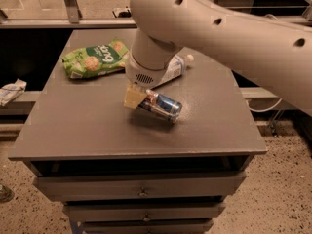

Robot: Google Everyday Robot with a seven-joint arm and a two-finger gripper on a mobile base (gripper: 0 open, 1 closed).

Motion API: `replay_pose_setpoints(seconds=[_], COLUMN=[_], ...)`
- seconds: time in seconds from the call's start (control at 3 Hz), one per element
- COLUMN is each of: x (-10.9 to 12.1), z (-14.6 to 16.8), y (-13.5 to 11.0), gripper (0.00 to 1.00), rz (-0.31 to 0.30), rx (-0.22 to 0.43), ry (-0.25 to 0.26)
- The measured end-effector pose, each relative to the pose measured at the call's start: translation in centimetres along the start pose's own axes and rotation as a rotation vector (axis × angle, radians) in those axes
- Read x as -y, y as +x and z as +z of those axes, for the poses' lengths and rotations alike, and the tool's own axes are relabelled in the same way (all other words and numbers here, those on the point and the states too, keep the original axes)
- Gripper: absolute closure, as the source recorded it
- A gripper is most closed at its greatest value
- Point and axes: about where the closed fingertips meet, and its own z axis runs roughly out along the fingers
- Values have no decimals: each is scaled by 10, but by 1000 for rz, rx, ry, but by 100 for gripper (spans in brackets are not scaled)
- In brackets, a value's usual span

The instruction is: Pick redbull can

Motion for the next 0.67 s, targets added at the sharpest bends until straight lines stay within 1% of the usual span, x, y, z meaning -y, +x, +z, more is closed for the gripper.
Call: replay_pose_setpoints(seconds=[0.33, 0.67], x=[-14, -21], z=[-34, -65], y=[-19, -37], gripper=[100, 100], rz=[-31, -50], rx=[145, 279], ry=[-118, -211])
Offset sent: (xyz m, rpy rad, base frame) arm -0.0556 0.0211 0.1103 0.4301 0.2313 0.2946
